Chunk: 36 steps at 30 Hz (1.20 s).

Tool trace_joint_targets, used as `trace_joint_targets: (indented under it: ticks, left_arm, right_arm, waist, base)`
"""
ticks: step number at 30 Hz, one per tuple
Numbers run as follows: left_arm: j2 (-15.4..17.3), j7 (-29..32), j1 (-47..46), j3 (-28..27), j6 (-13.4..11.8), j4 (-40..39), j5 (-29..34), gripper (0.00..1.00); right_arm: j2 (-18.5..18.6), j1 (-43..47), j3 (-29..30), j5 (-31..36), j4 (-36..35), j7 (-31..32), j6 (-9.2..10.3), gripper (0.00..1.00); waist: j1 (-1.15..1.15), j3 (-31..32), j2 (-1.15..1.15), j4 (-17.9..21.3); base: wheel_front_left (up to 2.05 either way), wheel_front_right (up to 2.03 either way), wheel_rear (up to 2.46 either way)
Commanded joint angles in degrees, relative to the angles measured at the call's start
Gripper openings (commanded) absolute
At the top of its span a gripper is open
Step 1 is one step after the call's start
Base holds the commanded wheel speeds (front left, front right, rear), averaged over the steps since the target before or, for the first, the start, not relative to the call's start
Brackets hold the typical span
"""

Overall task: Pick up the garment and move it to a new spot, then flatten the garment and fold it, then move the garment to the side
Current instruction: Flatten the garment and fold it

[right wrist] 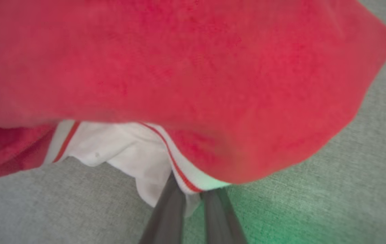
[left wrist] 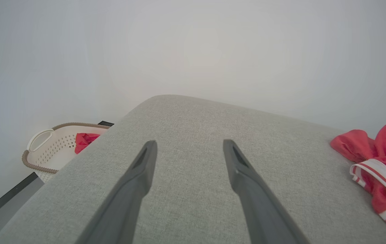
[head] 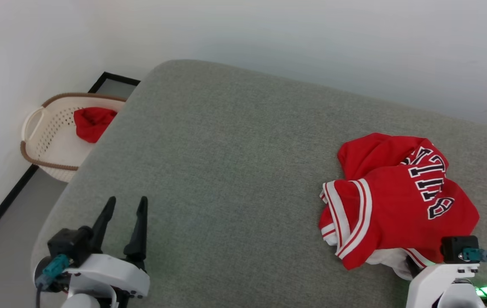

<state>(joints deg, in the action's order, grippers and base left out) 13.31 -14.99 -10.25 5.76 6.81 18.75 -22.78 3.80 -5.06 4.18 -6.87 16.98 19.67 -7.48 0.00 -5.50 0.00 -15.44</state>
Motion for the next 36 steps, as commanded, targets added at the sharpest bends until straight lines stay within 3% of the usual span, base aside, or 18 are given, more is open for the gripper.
trace_joint_targets:
  ticks: [1,5,12,22,30,36]
  left_arm:
    - [0.1,-0.2,0.3,-0.4,0.3,0.0,-0.1,1.0]
    - [0.3,-0.2,0.8,-1.1,0.4,-0.3,0.2,1.0]
    - [0.3,-0.1,1.9,-2.1,0.3,-1.1,0.7,1.0]
    - [-0.2,-0.1,2.2,-2.4,0.5,-1.4,0.9,1.0]
    - [-0.3,-0.1,1.2,-1.6,0.7,-1.1,0.4,1.0]
    - [0.0,-0.1,0.4,-0.6,0.7,-1.0,0.0,1.0]
  right_arm:
    - [-0.3,0.6,-0.5,0.2,1.3,1.2,-0.02,0.0]
    - [0.2,-0.1,-1.6,-0.8,0.0,2.4,-0.02,0.0]
    - [4.7,-1.8,-2.1,-2.1,-7.3,6.6,-0.02,0.0]
    - [12.5,-2.6,3.3,-3.3,-13.2,11.6,-0.02,0.0]
    - [16.5,-2.2,10.6,-2.9,-10.0,11.7,-0.02,0.0]
    - [18.3,-2.8,16.5,-1.4,-2.6,8.3,-0.01,0.0]
  waist:
    - [0.0,0.5,0.0,0.6]
    - [0.0,1.2,0.0,1.5]
    - [0.0,2.7,0.0,4.6]
    - [0.0,3.3,0.0,8.1]
    - [0.0,2.4,0.0,8.9]
    - [0.0,1.3,0.0,8.5]
  base:
    - [0.0,0.0,0.0]
    - [0.0,0.0,0.0]
    - [0.0,0.0,0.0]
    - [0.0,0.0,0.0]
    - [0.0,0.0,0.0]
    - [0.0,0.0,0.0]
